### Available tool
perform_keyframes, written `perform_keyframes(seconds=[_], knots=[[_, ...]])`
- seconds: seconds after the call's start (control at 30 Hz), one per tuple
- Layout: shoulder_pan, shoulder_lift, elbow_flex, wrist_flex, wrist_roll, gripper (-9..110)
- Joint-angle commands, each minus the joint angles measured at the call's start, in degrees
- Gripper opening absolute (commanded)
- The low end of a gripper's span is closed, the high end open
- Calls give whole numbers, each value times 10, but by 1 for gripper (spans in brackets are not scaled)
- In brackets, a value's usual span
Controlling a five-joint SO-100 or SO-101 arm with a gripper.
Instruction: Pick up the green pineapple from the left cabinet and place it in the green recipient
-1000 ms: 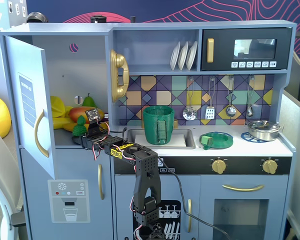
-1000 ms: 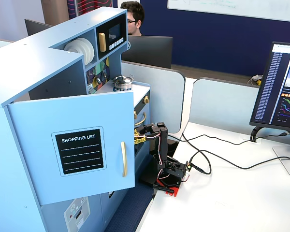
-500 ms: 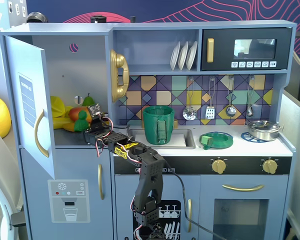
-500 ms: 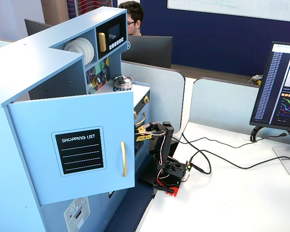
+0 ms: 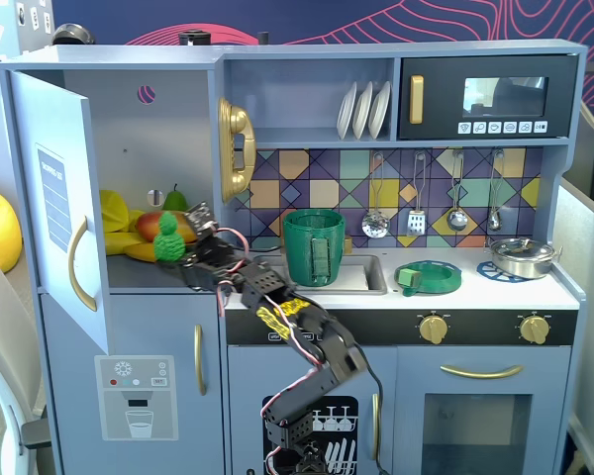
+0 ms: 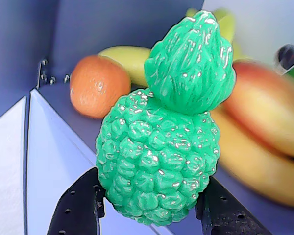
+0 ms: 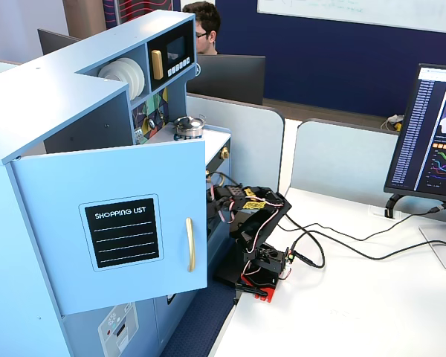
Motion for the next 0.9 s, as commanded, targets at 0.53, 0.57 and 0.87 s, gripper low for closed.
perform_keyframes(seconds=[0.53,0.57,0.87], knots=[[203,178,-64,136,40,0],[221,175,-67,136,47,0],[361,70,-130,91,106,0]])
